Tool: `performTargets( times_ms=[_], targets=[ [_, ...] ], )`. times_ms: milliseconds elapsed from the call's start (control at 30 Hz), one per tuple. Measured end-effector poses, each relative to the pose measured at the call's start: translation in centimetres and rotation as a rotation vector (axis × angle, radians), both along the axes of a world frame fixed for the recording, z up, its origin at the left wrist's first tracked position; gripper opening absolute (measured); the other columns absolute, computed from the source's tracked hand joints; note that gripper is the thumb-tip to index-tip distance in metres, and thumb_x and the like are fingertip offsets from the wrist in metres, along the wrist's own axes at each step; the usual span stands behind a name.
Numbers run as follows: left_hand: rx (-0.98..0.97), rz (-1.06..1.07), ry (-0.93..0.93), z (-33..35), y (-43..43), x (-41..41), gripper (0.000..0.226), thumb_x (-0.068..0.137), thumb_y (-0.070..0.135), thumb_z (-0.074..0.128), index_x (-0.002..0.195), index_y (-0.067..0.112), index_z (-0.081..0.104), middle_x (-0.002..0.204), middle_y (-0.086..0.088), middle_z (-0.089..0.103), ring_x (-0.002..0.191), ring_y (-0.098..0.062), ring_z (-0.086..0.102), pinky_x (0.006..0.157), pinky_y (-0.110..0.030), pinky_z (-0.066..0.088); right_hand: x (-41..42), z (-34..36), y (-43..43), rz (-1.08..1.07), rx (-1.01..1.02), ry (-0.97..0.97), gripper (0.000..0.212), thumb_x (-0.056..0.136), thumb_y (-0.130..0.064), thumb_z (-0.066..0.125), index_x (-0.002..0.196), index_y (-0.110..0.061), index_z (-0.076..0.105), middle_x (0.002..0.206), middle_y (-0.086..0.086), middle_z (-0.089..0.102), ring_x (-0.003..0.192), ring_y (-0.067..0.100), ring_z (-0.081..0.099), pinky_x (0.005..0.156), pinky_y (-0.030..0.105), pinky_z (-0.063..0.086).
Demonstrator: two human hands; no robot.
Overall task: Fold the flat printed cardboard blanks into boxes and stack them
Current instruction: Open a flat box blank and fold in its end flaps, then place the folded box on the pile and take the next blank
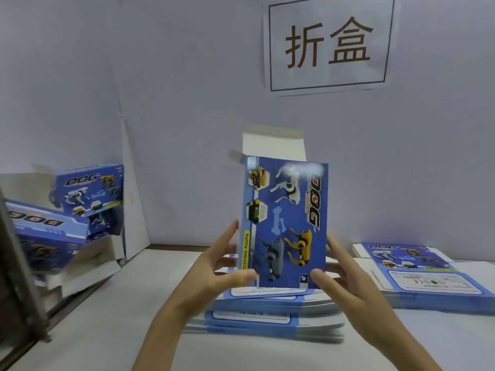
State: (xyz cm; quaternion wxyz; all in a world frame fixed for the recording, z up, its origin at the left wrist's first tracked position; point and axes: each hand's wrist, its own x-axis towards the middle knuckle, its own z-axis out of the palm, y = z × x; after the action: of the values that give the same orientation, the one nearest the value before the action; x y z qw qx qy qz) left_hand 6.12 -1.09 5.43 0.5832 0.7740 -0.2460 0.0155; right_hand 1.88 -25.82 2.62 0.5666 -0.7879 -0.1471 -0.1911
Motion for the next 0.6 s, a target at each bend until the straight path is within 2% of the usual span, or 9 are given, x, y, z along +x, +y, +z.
performTargets(
  times_ms=[67, 133, 200, 267, 300, 367, 400, 467, 600],
  targets=[
    [-0.099, -0.004, 0.048, 0.4, 1.3, 0.0, 0.079, 0.059, 0.051, 0.066, 0.135, 0.04, 0.048, 0.119, 0.004, 0.066, 0.107, -0.015, 0.064, 0.091, -0.036, 0.054, 0.1, -0.5, 0.4, 0.028, -0.034, 0.04, 0.059, 0.078, -0.049, 0.054, 0.131, -0.059, 0.031, 0.122, -0.028, 0.053, 0.106, -0.004, 0.058, 0.076, 0.015, 0.052],
    [-0.286, 0.059, 0.159, 0.9, 2.9, 0.2, 0.047, 0.061, 0.045, 0.07, 0.104, 0.027, 0.071, 0.111, -0.005, 0.07, 0.1, -0.018, 0.068, 0.079, -0.035, 0.058, 0.2, -0.9, 0.8, 0.048, -0.074, 0.097, 0.059, 0.078, -0.048, 0.053, 0.131, -0.058, 0.029, 0.124, -0.028, 0.05, 0.103, -0.004, 0.059, 0.073, 0.012, 0.051],
    [-0.502, 0.206, 0.278, 1.9, 5.2, 1.4, 0.029, 0.064, 0.033, 0.076, 0.08, 0.012, 0.067, 0.1, -0.015, 0.068, 0.083, -0.023, 0.071, 0.065, -0.036, 0.06, 0.3, -1.1, 0.9, 0.054, -0.09, 0.14, 0.061, 0.076, -0.046, 0.054, 0.13, -0.057, 0.029, 0.124, -0.027, 0.049, 0.1, -0.003, 0.06, 0.069, 0.011, 0.05],
    [-0.733, 0.362, 0.251, 4.2, 8.0, 3.5, 0.025, 0.078, 0.032, 0.068, 0.091, 0.012, 0.062, 0.093, -0.015, 0.066, 0.073, -0.023, 0.07, 0.06, -0.037, 0.06, 0.4, -1.0, 1.0, 0.053, -0.089, 0.16, 0.061, 0.073, -0.042, 0.056, 0.129, -0.054, 0.034, 0.123, -0.023, 0.052, 0.098, -0.001, 0.062, 0.066, 0.013, 0.051],
    [-0.899, 0.396, 0.17, 5.8, 9.3, 4.5, 0.027, 0.084, 0.033, 0.065, 0.102, 0.014, 0.061, 0.096, -0.012, 0.068, 0.077, -0.023, 0.07, 0.063, -0.037, 0.059, 0.4, -0.9, 1.1, 0.053, -0.087, 0.168, 0.061, 0.072, -0.041, 0.057, 0.128, -0.052, 0.036, 0.123, -0.02, 0.054, 0.098, 0.001, 0.062, 0.066, 0.016, 0.052],
    [-1.109, 0.405, -0.018, 8.9, 11.5, 6.1, 0.052, 0.089, 0.043, 0.059, 0.134, 0.021, 0.047, 0.124, -0.008, 0.062, 0.109, -0.023, 0.063, 0.086, -0.041, 0.054, 0.5, -0.8, 1.4, 0.058, -0.1, 0.189, 0.06, 0.071, -0.041, 0.056, 0.126, -0.052, 0.037, 0.121, -0.019, 0.055, 0.099, 0.005, 0.062, 0.071, 0.02, 0.051],
    [-1.083, 0.423, -0.064, 10.0, 12.0, 6.6, 0.063, 0.09, 0.048, 0.056, 0.144, 0.024, 0.035, 0.138, -0.006, 0.051, 0.124, -0.024, 0.052, 0.097, -0.045, 0.046, 0.4, -0.8, 1.6, 0.058, -0.111, 0.199, 0.058, 0.07, -0.041, 0.056, 0.124, -0.052, 0.038, 0.12, -0.019, 0.055, 0.099, 0.005, 0.062, 0.073, 0.021, 0.051],
    [-0.868, 0.441, -0.062, 10.4, 11.2, 7.5, 0.067, 0.093, 0.048, 0.048, 0.15, 0.028, 0.021, 0.15, -0.002, 0.035, 0.135, -0.022, 0.038, 0.106, -0.047, 0.035, 0.5, -1.0, 1.9, 0.049, -0.14, 0.208, 0.053, 0.07, -0.041, 0.057, 0.121, -0.05, 0.043, 0.117, -0.019, 0.057, 0.093, 0.002, 0.065, 0.074, 0.019, 0.048],
    [-0.016, 0.405, -0.122, 4.1, 5.1, 8.0, 0.039, 0.096, 0.021, 0.055, 0.134, 0.018, 0.049, 0.144, -0.006, 0.047, 0.116, -0.01, 0.05, 0.098, -0.026, 0.039, 1.0, -2.6, 2.1, 0.013, -0.196, 0.249, 0.045, 0.084, -0.025, 0.066, 0.124, -0.04, 0.052, 0.117, -0.018, 0.059, 0.093, -0.002, 0.064, 0.069, 0.009, 0.047]
  ],
)
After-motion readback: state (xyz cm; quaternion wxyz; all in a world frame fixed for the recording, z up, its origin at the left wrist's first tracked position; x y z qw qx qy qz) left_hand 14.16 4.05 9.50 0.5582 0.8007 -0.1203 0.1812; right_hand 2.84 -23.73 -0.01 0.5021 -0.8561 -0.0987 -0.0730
